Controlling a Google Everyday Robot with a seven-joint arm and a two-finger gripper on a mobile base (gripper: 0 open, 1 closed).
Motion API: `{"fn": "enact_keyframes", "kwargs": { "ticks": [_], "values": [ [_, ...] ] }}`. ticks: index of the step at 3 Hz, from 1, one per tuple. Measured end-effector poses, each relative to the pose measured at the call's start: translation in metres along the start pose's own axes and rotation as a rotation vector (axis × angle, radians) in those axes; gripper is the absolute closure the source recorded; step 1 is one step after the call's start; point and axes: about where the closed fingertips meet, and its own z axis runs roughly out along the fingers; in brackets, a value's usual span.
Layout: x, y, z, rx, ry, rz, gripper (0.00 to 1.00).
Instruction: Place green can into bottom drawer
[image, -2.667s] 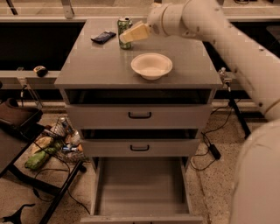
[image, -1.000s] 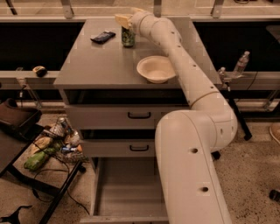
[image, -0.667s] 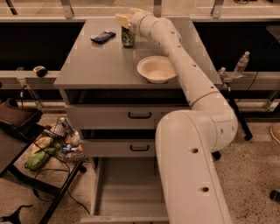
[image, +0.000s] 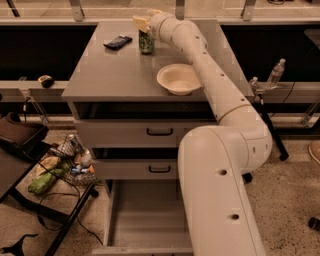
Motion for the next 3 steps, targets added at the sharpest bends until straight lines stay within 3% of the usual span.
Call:
{"fn": "enact_keyframes", "kwargs": {
  "ticks": [1, 2, 3],
  "values": [
    [-0.035, 0.005, -0.006, 0.021, -0.012, -0.104, 1.00],
    [-0.116, -0.007, -0.045, 0.110, -0.090, -0.223, 1.00],
    [-0.212, -0.027, -0.112, 0.233, -0.204, -0.271, 1.00]
  ]
}}
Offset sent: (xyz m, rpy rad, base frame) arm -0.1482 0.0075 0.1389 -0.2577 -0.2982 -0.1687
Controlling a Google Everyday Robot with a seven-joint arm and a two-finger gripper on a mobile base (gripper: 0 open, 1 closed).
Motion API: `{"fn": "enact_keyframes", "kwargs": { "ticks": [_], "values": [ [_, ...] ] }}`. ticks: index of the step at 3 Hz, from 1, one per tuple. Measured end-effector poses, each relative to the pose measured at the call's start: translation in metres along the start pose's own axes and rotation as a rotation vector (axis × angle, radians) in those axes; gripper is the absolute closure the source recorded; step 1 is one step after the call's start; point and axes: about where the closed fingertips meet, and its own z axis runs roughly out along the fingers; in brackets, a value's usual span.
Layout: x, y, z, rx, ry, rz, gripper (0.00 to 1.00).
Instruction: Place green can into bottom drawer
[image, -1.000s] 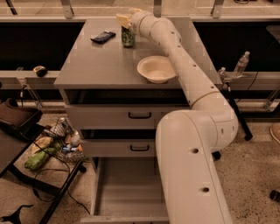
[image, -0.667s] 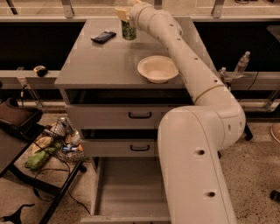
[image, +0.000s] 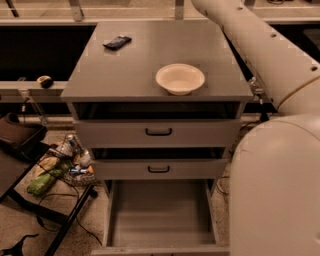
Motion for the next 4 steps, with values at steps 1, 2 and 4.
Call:
{"fn": "enact_keyframes", "kwargs": {
  "ticks": [1, 2, 4],
  "values": [
    [-0.093, -0.059, -0.058, 0.147, -0.105, 0.021, 1.00],
    [-0.175, -0.099, -0.139, 0.293, -0.199, 0.065, 1.00],
    [-0.281, -0.042, -0.292, 0.339, -0.284, 0.202, 1.00]
  ]
}}
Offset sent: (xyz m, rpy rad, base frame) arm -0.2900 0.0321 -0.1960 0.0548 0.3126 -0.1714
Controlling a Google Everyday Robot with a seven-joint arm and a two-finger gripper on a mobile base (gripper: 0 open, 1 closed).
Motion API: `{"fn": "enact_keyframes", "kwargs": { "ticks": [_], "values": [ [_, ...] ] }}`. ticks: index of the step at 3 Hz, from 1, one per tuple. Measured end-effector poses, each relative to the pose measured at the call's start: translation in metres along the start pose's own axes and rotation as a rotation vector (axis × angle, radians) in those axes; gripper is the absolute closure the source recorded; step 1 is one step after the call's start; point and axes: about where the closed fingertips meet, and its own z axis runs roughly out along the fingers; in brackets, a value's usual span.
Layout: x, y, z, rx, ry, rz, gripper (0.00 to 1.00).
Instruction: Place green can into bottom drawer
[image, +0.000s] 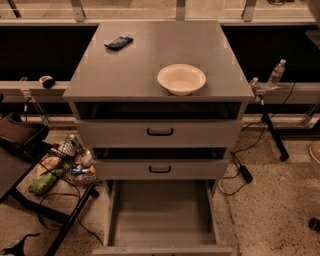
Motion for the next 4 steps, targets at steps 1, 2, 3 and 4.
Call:
{"fn": "enact_keyframes", "kwargs": {
  "ticks": [1, 2, 3, 4],
  "values": [
    [0.090, 0.046, -0.054, -0.083, 0.236, 0.072, 1.00],
    [0.126, 0.057, -0.077, -0.105, 0.311, 0.059, 1.00],
    [0.124, 0.057, -0.076, -0.104, 0.307, 0.057, 1.00],
    [0.127, 0.073, -0.072, -0.122, 0.286, 0.098, 1.00]
  ]
}}
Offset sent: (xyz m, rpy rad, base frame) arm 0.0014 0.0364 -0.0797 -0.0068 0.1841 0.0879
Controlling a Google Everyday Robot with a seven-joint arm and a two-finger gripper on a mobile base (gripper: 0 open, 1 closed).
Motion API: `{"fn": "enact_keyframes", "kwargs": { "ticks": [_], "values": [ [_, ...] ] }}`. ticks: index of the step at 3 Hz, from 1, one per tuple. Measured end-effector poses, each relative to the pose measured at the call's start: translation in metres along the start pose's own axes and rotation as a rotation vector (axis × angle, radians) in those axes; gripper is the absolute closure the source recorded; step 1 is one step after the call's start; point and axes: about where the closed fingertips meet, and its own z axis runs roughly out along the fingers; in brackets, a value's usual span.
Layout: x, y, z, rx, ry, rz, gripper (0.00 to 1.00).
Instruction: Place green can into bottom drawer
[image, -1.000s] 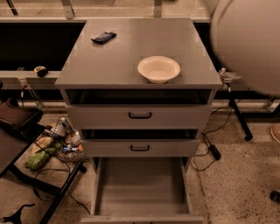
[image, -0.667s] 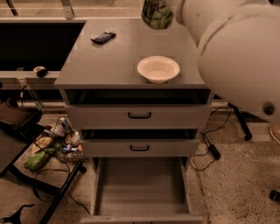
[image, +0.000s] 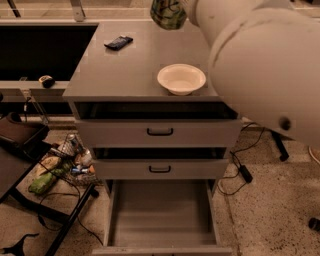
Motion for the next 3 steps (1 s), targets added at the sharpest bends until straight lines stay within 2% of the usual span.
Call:
{"fn": "enact_keyframes", "kwargs": {
  "ticks": [1, 2, 3],
  "values": [
    [0.094, 0.020, -0.001, -0.085, 0.089, 0.063, 1.00],
    [0.199, 0.003, -0.021, -0.113, 0.217, 0.162, 1.00],
    [0.276, 0.001, -0.051, -0.150, 0.326, 0.348, 1.00]
  ]
}}
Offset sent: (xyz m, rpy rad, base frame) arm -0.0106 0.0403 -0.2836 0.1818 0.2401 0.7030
